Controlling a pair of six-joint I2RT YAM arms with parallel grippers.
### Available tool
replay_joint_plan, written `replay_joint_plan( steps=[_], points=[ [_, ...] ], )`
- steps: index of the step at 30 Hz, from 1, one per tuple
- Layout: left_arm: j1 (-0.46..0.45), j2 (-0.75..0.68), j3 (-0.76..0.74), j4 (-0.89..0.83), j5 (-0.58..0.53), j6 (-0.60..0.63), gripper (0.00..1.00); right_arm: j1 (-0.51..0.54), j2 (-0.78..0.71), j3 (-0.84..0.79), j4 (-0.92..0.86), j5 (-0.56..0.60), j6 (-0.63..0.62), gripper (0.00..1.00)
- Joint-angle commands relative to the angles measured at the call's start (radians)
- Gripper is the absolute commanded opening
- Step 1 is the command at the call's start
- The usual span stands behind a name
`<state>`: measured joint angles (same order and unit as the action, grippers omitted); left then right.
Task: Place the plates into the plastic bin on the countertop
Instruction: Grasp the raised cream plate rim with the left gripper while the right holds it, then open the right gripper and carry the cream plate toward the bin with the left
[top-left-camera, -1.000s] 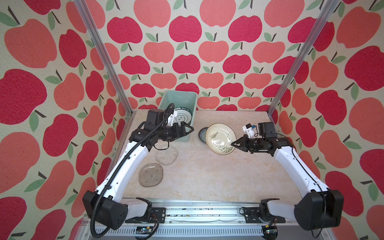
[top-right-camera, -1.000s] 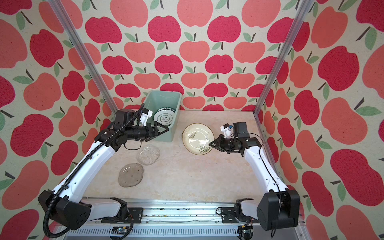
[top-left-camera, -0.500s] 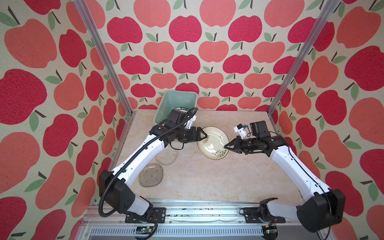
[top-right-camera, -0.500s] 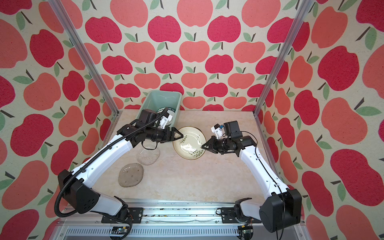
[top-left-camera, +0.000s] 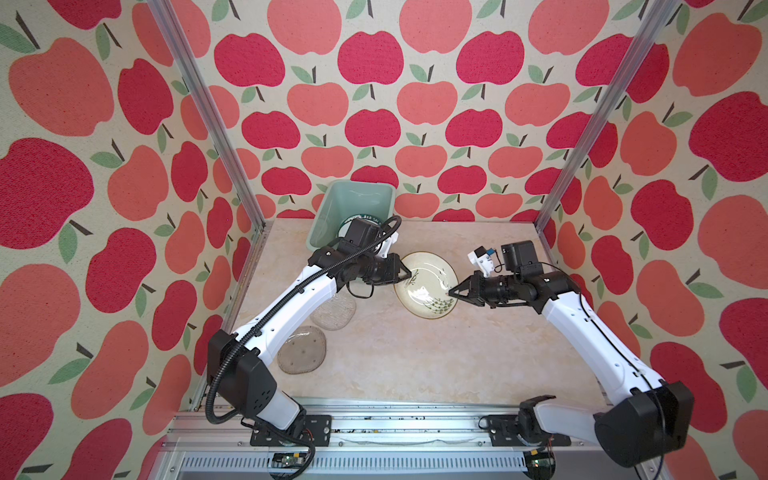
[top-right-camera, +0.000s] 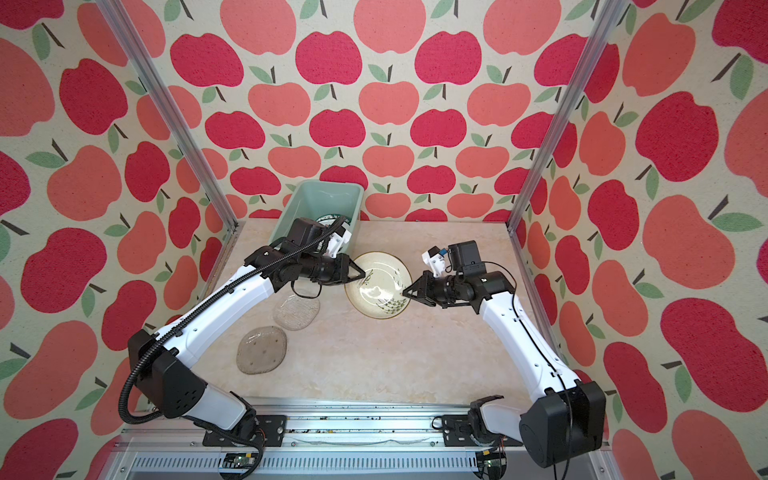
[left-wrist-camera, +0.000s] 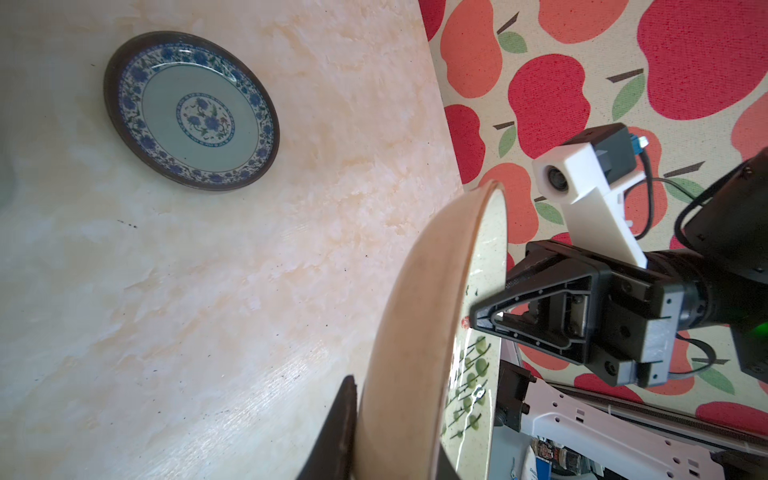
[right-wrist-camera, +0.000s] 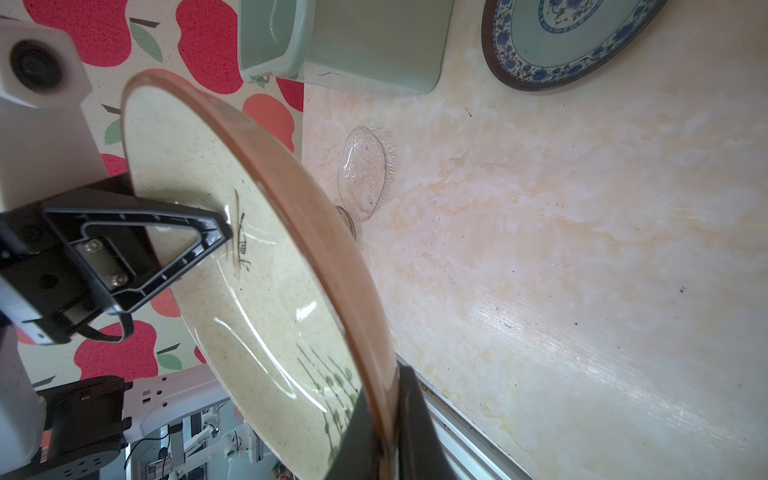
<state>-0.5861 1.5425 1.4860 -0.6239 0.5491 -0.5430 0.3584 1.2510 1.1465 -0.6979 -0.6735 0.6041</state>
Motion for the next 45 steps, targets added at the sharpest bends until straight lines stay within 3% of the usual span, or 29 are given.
replay_joint_plan(
  steps=[1,6,9,10,11,14,18,23,28,37,45],
  points=[
    [-0.007,0.002,0.033,0.013,0.031,-0.011,0.13,0.007,-0.030,0.059,0.032,-0.063,0.007,0.00],
    [-0.007,-0.005,0.020,0.024,0.043,-0.033,0.00,0.007,-0.037,0.066,0.023,-0.033,0.011,0.02],
    [-0.005,-0.016,0.012,0.038,0.037,-0.052,0.00,0.007,-0.041,0.079,0.015,-0.017,0.012,0.08],
    [-0.004,-0.021,0.010,0.045,0.032,-0.061,0.00,0.005,-0.039,0.086,0.011,-0.013,0.011,0.13],
    [-0.002,-0.029,0.009,0.056,0.020,-0.072,0.00,0.004,-0.038,0.102,-0.003,-0.005,0.006,0.27],
    [0.018,-0.056,0.006,0.092,-0.016,-0.117,0.00,-0.006,-0.040,0.151,-0.047,0.015,-0.005,0.44],
    [0.070,-0.102,-0.006,0.184,-0.095,-0.230,0.00,-0.045,-0.063,0.202,-0.093,0.033,0.004,0.55],
    [0.162,-0.128,-0.029,0.338,-0.210,-0.407,0.00,-0.112,-0.110,0.188,-0.072,0.035,0.073,0.56],
    [0.219,-0.070,0.039,0.377,-0.387,-0.495,0.00,-0.159,-0.113,0.141,-0.040,0.043,0.129,0.55],
    [0.241,0.128,0.233,0.361,-0.748,-0.638,0.00,-0.169,0.021,0.120,-0.036,-0.006,0.123,0.52],
    [0.266,0.360,0.433,0.327,-0.907,-0.802,0.00,-0.174,0.162,0.202,-0.076,-0.050,0.066,0.51]
  ],
)
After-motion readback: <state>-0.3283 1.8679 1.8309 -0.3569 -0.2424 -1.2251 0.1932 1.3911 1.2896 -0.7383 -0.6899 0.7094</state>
